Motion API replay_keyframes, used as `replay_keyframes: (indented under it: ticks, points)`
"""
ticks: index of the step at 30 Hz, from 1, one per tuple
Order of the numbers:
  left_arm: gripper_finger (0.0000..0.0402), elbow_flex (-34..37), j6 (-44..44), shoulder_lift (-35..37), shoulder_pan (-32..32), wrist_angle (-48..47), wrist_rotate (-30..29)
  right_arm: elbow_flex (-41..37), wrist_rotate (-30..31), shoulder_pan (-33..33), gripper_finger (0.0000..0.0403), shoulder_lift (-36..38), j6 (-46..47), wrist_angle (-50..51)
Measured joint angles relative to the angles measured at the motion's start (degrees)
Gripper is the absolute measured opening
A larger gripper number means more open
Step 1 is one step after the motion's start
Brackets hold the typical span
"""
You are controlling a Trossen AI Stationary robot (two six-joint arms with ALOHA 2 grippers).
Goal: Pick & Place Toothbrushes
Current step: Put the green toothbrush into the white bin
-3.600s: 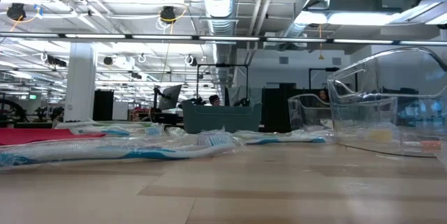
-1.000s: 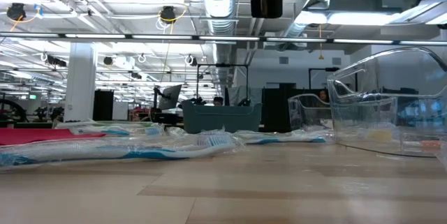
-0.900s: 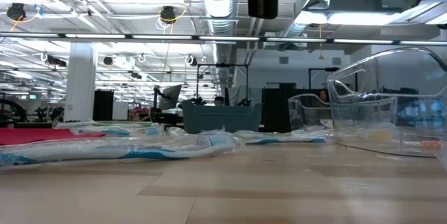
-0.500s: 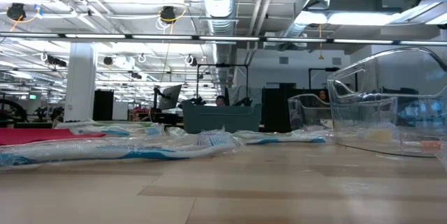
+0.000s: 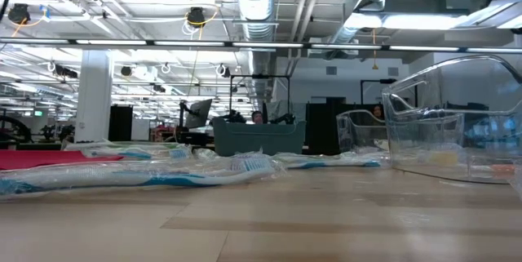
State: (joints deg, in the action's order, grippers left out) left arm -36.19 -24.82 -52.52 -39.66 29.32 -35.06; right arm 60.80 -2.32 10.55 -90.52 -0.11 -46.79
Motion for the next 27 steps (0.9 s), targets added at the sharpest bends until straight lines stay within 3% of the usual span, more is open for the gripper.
replay_keyframes:
  ticks: [4, 7, 12, 18, 27]
  points:
    - [0.0171, 4.7, 3.6, 7.0, 1.7, 4.2, 6.8, -0.7, -7.3, -3.1, 0.001, 0.0, 5.2, -3.9]
    - [0.0168, 7.6, 4.3, 9.0, 4.6, 8.0, 7.5, -0.7, -6.3, -4.2, 0.001, -2.2, 5.6, -4.4]
    - [0.0168, 9.4, 7.3, 7.1, 12.2, 10.2, 9.4, -0.8, -6.2, -5.5, 0.001, -6.0, 8.8, -8.0]
    - [0.0177, 9.4, 12.3, 3.0, 18.6, 12.5, 22.2, 1.5, -6.0, -6.3, 0.001, -9.9, 9.8, -6.9]
    - [0.0213, 9.4, 18.6, 0.7, 22.4, 12.7, 19.8, 7.3, -3.9, -4.0, 0.001, -13.8, 5.4, 0.2]
